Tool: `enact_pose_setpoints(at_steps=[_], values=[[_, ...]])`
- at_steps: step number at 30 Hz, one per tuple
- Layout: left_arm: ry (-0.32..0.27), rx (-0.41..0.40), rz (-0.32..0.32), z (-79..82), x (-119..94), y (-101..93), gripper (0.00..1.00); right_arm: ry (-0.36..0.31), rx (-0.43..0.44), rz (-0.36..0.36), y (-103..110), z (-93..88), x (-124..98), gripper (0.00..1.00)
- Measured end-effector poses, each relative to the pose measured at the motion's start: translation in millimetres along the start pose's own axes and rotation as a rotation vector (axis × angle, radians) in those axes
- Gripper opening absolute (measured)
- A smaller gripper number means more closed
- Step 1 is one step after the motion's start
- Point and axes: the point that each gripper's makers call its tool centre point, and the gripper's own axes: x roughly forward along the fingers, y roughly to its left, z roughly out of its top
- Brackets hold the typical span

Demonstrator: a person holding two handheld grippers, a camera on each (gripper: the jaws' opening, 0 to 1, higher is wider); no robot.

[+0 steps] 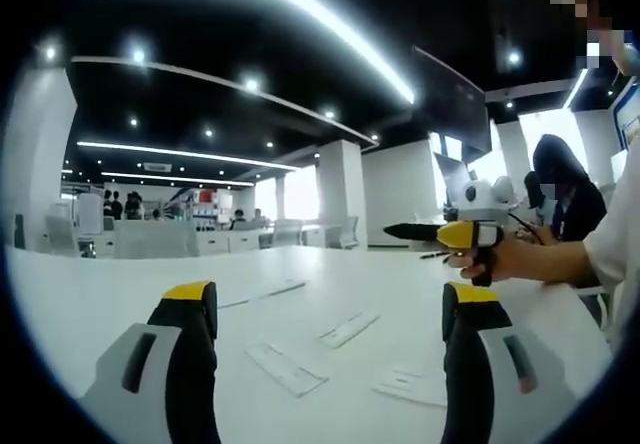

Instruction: Locate the socket holder cover, grip the socket holder cover, clip it into the socket holder slot.

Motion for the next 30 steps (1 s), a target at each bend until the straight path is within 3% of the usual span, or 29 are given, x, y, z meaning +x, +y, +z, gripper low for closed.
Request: enact_pose_setpoints(at_steps=[13, 16, 23, 30], values=[[0.003, -0.007, -0.020, -0.3, 0, -7.0, 0.95, -0.007, 0.044, 0.008, -1, 6.4, -1, 0.95], [0.017, 0.001, -0.018, -2.7, 1, -5.8, 0.95, 0.028, 0.050, 0.019, 2, 2.9, 3, 0.95], [0.002, 0.000, -0.019, 2.5, 0, -7.0, 0.95, 0.100, -0.060, 0.082, 16, 10.1, 2, 0.95], [-0.016, -0.005, -0.059, 8.0, 1, -15.8, 0.95, 0.170, -0.099, 0.116, 9, 14.0, -12, 0.95]])
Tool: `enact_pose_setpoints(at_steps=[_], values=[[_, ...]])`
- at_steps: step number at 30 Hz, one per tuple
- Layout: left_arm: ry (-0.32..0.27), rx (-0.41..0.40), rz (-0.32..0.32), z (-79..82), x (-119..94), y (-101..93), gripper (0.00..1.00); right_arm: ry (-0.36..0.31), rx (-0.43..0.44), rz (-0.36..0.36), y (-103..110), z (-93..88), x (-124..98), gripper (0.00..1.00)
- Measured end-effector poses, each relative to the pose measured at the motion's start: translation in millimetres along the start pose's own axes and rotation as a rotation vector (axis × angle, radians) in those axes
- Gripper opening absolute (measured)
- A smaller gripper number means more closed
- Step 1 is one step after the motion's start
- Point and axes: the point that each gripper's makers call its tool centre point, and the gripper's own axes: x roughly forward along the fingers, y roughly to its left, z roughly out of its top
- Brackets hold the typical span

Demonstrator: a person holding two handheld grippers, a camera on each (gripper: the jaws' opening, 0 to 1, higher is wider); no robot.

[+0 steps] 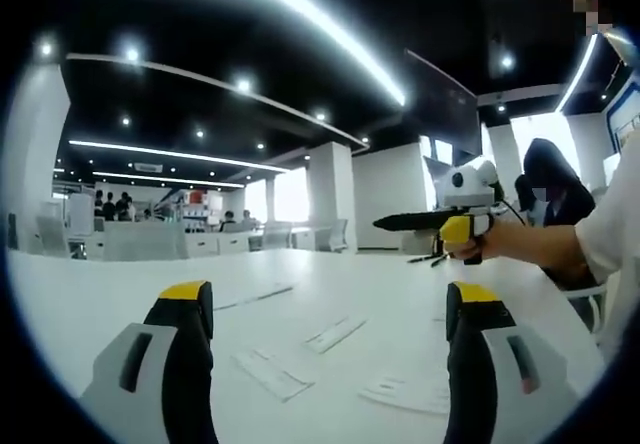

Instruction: Locate the socket holder cover, grip the socket holder cover, clip it into the socket holder slot.

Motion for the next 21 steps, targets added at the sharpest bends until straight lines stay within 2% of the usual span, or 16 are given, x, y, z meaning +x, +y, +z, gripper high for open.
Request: enact_pose_setpoints(at_steps=[7, 8, 10, 14, 17, 21], values=[[-0.002, 0.002, -0.024, 0.7, 1, -6.4, 0.95, 0.098, -0.097, -0.016, -19, -1.7, -15, 0.93], [-0.013, -0.011, -0.044, 2.1, 2, -9.6, 0.95, 0.135, -0.126, -0.018, -24, -4.1, -19, 0.92], [-0.025, -0.024, -0.060, 4.2, 2, -12.8, 0.95, 0.141, -0.150, -0.026, -28, -2.9, -22, 0.85], [-0.027, -0.022, -0.085, 5.4, 3, -19.2, 0.95, 0.154, -0.143, -0.045, -38, -3.7, -26, 0.84], [-0.023, -0.019, -0.089, 4.6, 3, -19.9, 0.94, 0.213, -0.154, -0.026, -36, -14.6, -29, 0.83], [-0.020, -0.023, -0.092, 3.8, 3, -20.2, 0.94, 0.335, -0.195, 0.029, -31, -35.2, -34, 0.83]])
